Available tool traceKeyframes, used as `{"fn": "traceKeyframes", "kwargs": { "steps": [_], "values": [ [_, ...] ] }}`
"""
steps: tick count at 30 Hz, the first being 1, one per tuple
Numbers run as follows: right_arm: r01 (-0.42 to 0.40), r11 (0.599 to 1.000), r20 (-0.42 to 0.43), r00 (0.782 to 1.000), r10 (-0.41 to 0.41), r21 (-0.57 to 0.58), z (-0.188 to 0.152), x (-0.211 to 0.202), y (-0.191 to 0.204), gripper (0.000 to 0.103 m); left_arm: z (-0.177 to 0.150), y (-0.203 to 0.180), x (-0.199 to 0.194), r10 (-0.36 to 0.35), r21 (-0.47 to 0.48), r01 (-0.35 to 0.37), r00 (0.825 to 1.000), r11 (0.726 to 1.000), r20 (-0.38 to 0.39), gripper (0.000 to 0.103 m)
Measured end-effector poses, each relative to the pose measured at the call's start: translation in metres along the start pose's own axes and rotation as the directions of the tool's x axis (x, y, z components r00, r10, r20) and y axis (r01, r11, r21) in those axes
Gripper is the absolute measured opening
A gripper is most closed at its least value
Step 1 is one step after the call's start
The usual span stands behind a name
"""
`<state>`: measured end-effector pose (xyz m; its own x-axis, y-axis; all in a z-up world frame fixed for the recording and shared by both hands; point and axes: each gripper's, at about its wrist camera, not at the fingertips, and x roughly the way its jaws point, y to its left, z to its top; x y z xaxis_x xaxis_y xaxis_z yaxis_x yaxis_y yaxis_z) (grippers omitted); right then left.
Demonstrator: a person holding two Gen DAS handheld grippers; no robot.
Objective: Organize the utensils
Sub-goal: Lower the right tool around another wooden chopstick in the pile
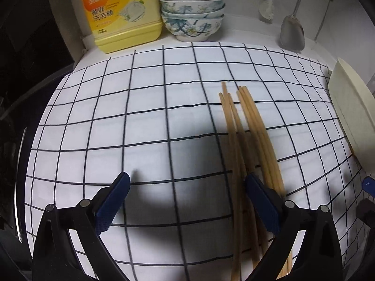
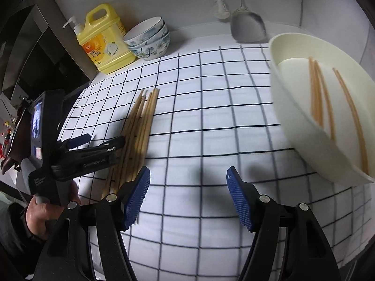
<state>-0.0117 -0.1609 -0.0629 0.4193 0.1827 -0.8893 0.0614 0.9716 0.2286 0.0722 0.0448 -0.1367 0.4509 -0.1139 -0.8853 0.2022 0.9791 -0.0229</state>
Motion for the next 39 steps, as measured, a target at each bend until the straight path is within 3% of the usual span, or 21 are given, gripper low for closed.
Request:
{"fn": "traceKeyframes", "kwargs": {
  "steps": [10, 21, 39],
  "values": [
    [0.010, 0.999, -0.003, 1.000, -0.010, -0.053, 0.011, 0.040, 0.031, 0.065, -0.013, 0.028, -0.001, 0.019, -0.030, -0.019, 1.000, 0.999, 0.003, 0.097],
    [0.088, 0.989, -0.017, 0.996, -0.091, -0.115, 0.015, 0.067, 0.044, 0.065, -0.018, 0.048, -0.003, 0.056, -0.041, -0.055, 0.998, 0.998, 0.011, 0.097],
    [0.147, 0.965, 0.002, 0.989, -0.150, -0.216, 0.009, 0.075, 0.058, 0.065, -0.028, 0.052, -0.010, 0.080, -0.036, -0.079, 0.997, 0.996, 0.018, 0.098]
  ]
}}
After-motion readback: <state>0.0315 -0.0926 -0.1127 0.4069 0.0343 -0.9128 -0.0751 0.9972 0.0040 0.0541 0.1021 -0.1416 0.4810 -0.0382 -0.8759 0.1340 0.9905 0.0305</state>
